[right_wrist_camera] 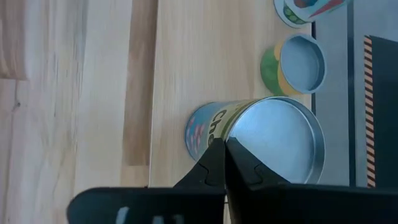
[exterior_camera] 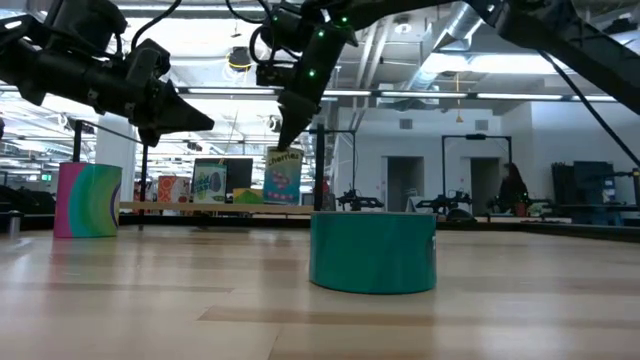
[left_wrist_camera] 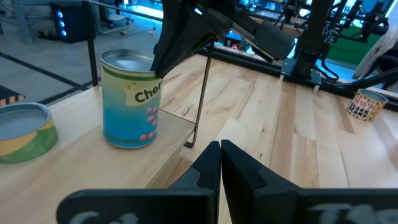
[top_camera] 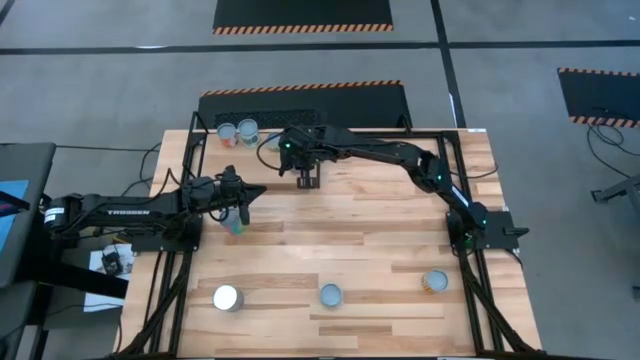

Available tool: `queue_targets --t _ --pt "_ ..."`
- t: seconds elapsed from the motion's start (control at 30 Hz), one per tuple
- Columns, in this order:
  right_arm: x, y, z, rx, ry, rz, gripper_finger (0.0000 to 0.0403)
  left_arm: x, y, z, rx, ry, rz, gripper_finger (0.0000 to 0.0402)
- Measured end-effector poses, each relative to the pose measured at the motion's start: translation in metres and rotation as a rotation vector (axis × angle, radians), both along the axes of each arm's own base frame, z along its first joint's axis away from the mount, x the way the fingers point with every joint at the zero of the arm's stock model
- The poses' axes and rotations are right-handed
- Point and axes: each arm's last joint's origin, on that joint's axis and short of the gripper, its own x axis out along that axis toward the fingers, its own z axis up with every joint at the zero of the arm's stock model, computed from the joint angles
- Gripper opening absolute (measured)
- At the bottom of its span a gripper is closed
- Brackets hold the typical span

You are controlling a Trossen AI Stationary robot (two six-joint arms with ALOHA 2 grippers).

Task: Pick and place cans onto a shelf
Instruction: Put the top canned cherries on the shelf

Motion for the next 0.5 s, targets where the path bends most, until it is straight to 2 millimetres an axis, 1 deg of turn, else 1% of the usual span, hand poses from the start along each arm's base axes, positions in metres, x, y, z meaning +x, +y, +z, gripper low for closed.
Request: queue_targets --t 0.1,0.37,0.43,0.5 --pt "-0.0002 -0.0018 0.0002 0.008 -0.010 -0.020 0.0032 0.0000 0.0000 0.0000 0.000 0.000 0.000 0.0002" --pt "0.0034 -0.0039 0.0030 0.012 -0.072 -0.056 0.0112 0.0000 0.0000 0.0000 0.000 0.000 0.000 0.0002" --pt "0.0033 -0.0038 0.0032 0.004 -0.067 -0.043 0.0123 0.0000 0.0000 0.0000 0.000 0.000 0.000 0.0002" --pt "0.0013 -0.0012 0.0064 -0.007 -0.056 -0.035 0.0123 0.0000 0.0000 0.0000 0.009 0.003 -0.002 0.0002"
